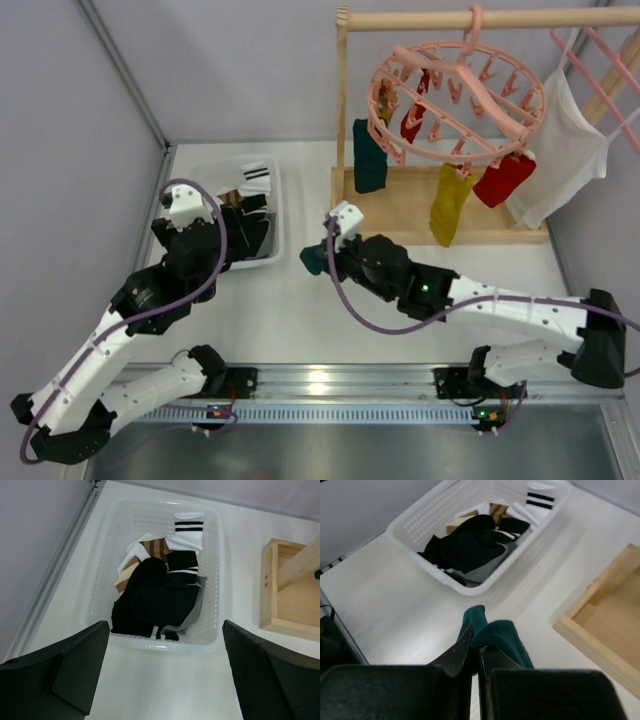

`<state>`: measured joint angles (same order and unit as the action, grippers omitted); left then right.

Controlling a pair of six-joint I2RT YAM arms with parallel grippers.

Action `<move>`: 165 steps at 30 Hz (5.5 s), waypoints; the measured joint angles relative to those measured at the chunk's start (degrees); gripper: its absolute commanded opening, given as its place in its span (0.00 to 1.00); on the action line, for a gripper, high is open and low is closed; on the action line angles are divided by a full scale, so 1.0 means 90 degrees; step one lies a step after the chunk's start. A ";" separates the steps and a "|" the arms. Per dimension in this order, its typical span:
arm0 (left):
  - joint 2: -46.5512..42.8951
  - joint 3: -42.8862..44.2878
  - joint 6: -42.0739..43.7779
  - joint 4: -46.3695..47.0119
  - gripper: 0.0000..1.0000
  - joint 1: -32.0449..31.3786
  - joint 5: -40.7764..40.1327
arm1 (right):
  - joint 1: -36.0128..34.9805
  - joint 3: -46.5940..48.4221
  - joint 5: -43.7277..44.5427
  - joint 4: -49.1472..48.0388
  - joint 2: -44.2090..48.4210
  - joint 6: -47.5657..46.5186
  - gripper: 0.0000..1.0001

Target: Remove the socks clipped to the hanger

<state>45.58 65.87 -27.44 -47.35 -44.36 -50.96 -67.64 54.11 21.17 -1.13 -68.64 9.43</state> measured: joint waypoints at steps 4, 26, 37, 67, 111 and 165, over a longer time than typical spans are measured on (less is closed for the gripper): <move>-0.0515 -0.0236 -0.0274 -0.0036 0.98 0.0015 -0.0287 | 0.0243 0.1394 -0.0891 -0.0012 -0.1438 -0.0228 0.00; -0.1328 -0.0593 -0.0622 -0.0066 0.98 0.0721 -0.0236 | 0.1739 0.5700 -0.2807 0.1447 -0.5389 -0.0850 0.99; -0.1098 -0.0631 -0.0097 0.0143 0.98 0.0729 0.0818 | 0.1736 0.1443 -0.2387 0.1450 0.0862 -0.0180 0.99; -0.0811 -0.1353 0.0403 0.0267 0.98 0.0733 0.2567 | 0.4092 -0.1851 -0.0119 0.2448 0.2907 0.0189 0.96; 0.4141 0.5379 0.0481 0.0427 0.98 -0.2535 0.1188 | 0.2174 -0.3368 0.0687 -0.2319 0.1384 0.0576 0.00; 0.7922 0.8286 0.1722 0.0406 0.42 -0.1872 0.1311 | 0.0818 -0.1715 0.1945 -0.1513 -0.0260 0.1076 0.00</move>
<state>116.88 140.44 -11.94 -43.70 -61.21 -39.16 -60.27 38.68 38.68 -14.74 -70.98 19.11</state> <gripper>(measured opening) 0.514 0.003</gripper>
